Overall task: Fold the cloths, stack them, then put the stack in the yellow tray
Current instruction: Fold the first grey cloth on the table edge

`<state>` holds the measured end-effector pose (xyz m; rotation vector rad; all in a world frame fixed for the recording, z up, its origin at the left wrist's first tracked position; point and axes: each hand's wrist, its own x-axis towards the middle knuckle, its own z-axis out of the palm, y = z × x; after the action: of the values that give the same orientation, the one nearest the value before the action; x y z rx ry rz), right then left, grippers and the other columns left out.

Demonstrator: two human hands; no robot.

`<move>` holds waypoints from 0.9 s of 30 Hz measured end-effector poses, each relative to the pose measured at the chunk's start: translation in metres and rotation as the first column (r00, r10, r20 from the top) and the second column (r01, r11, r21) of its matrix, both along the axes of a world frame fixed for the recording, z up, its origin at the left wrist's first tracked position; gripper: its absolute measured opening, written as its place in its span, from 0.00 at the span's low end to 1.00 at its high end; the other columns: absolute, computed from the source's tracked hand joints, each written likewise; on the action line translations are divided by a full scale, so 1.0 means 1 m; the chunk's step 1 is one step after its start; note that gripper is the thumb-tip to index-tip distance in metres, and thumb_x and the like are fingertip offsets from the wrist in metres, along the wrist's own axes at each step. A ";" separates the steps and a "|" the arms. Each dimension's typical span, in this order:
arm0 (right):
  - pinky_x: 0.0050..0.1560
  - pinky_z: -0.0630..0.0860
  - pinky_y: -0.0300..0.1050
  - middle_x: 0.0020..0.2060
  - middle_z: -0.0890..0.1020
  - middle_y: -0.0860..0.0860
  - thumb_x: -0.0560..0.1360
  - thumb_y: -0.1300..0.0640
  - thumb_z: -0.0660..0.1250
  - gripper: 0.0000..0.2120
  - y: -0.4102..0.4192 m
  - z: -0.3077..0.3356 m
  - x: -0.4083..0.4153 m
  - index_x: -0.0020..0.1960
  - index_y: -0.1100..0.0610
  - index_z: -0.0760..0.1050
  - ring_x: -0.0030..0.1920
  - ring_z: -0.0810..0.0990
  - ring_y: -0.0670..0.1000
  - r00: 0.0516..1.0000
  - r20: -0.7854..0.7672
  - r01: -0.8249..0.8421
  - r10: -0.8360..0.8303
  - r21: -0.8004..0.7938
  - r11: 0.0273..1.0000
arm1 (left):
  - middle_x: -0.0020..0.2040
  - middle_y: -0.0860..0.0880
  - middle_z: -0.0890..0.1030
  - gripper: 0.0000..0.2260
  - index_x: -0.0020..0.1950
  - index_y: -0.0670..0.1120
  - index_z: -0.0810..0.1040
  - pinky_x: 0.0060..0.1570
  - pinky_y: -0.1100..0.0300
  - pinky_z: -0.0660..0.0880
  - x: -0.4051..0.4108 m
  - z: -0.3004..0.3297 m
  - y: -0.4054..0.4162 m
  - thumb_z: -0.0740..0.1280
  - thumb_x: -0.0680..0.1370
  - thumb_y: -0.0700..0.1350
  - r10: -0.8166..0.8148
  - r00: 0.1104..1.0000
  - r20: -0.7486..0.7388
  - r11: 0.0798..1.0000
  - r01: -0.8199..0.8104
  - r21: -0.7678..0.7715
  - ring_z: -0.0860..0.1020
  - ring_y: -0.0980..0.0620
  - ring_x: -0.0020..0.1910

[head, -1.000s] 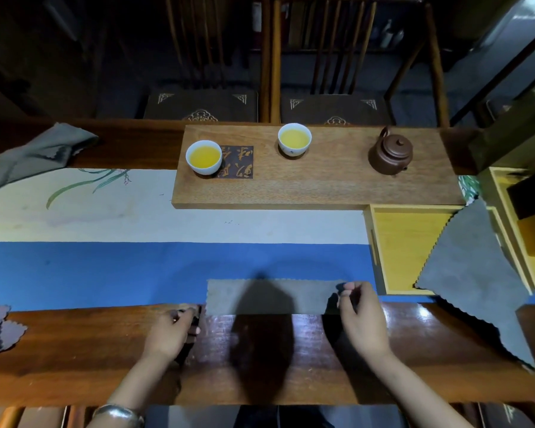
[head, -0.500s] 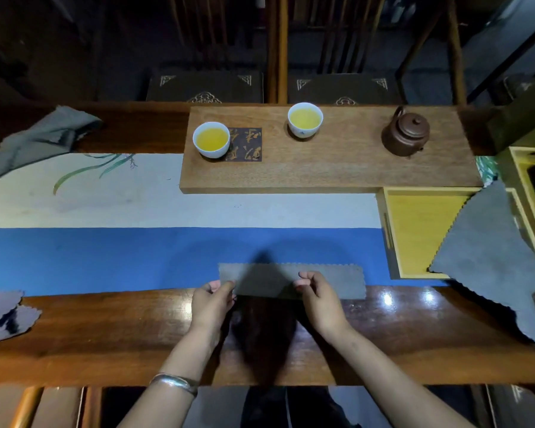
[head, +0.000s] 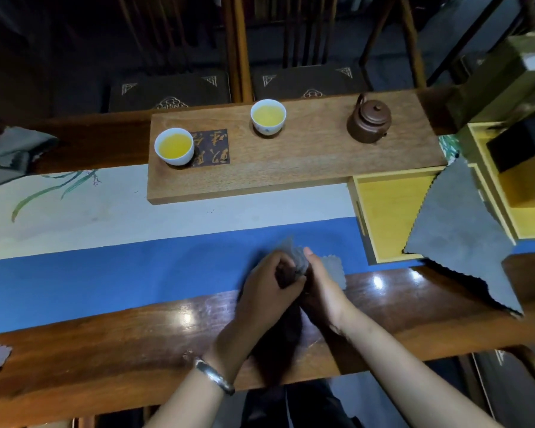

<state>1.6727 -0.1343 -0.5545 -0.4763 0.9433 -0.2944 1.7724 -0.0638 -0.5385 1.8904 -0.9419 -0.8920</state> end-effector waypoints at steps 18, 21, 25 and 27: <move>0.37 0.63 0.45 0.31 0.67 0.57 0.77 0.60 0.66 0.14 -0.033 -0.023 -0.080 0.37 0.68 0.68 0.32 0.65 0.52 0.785 -0.617 -0.374 -0.052 -0.539 0.755 | 0.42 0.52 0.79 0.06 0.46 0.51 0.75 0.42 0.69 0.71 -0.004 -0.041 -0.005 0.68 0.75 0.40 -0.004 0.996 0.085 0.998 -0.001 0.059 0.77 0.59 0.39; 0.38 0.68 0.46 0.31 0.72 0.56 0.75 0.57 0.68 0.14 -0.034 -0.032 -0.086 0.39 0.67 0.71 0.32 0.71 0.52 0.720 -0.689 -0.406 -0.082 -0.514 0.755 | 0.43 0.47 0.77 0.07 0.47 0.45 0.72 0.44 0.59 0.72 0.001 -0.050 -0.001 0.71 0.75 0.42 0.092 0.986 0.139 0.981 -0.113 0.156 0.76 0.50 0.41; 0.38 0.70 0.48 0.32 0.76 0.55 0.74 0.55 0.69 0.13 -0.031 -0.037 -0.085 0.36 0.61 0.72 0.36 0.75 0.55 0.651 -0.748 -0.484 -0.133 -0.543 0.686 | 0.46 0.52 0.76 0.15 0.54 0.44 0.73 0.44 0.62 0.66 0.002 -0.062 0.004 0.70 0.75 0.53 0.101 0.987 0.124 0.927 -0.138 0.350 0.75 0.53 0.45; 0.38 0.70 0.48 0.34 0.76 0.56 0.73 0.54 0.69 0.12 -0.029 -0.039 -0.083 0.36 0.59 0.71 0.38 0.75 0.55 0.624 -0.767 -0.513 -0.151 -0.547 0.662 | 0.47 0.50 0.79 0.18 0.55 0.43 0.75 0.45 0.59 0.69 0.000 -0.066 0.001 0.69 0.74 0.55 0.104 0.994 0.021 0.909 -0.104 0.404 0.77 0.50 0.47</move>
<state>1.5896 -0.1636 -0.5935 -1.5720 1.5971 -0.2510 1.7725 -0.0627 -0.6050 2.2654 -0.6808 -1.0867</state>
